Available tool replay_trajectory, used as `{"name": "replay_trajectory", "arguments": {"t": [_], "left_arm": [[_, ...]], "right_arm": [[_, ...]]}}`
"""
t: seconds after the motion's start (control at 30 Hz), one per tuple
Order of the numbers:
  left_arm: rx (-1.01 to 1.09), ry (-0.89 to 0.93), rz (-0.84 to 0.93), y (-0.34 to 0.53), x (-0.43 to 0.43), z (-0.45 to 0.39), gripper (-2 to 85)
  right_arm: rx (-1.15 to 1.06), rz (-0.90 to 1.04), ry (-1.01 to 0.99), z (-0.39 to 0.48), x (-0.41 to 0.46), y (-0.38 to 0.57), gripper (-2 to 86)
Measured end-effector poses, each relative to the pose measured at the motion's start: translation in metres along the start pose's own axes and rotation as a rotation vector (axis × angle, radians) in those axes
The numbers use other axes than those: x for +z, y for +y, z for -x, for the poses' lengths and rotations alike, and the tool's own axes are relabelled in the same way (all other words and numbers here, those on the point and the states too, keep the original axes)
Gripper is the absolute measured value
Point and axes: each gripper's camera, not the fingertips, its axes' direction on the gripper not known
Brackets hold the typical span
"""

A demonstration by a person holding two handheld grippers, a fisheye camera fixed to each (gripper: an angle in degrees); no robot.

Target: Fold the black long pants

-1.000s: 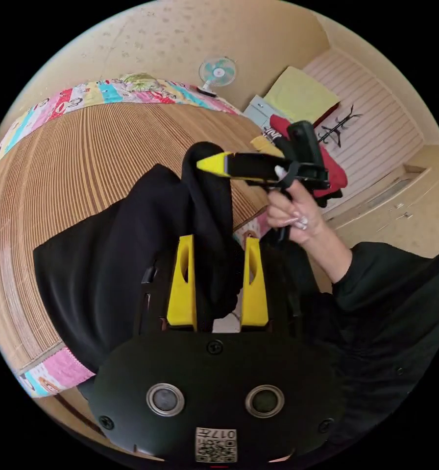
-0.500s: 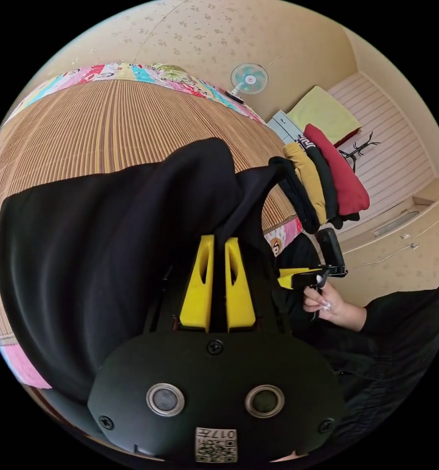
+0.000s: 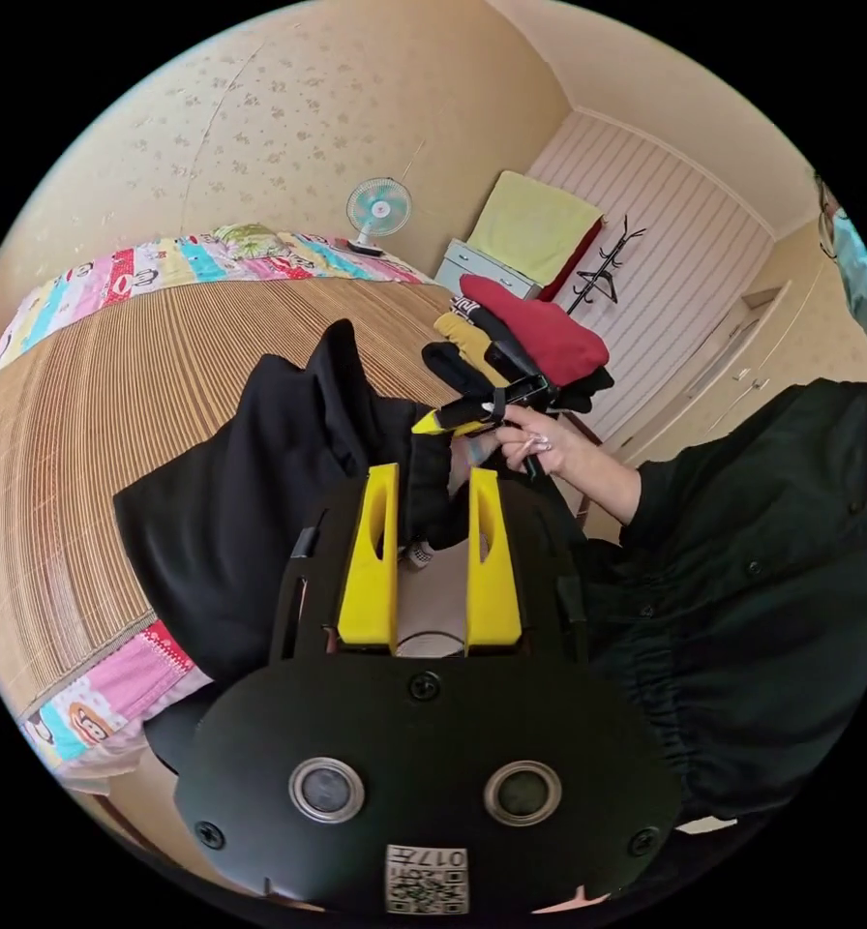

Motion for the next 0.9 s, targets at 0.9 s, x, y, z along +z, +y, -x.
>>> {"name": "replay_trajectory", "arguments": {"t": [0.9], "left_arm": [[0.097, 0.064, -0.174, 0.009, -0.034, -0.063, 16.3]], "right_arm": [[-0.424, -0.281, -0.742, 0.053, -0.101, 0.071, 2.2]]}}
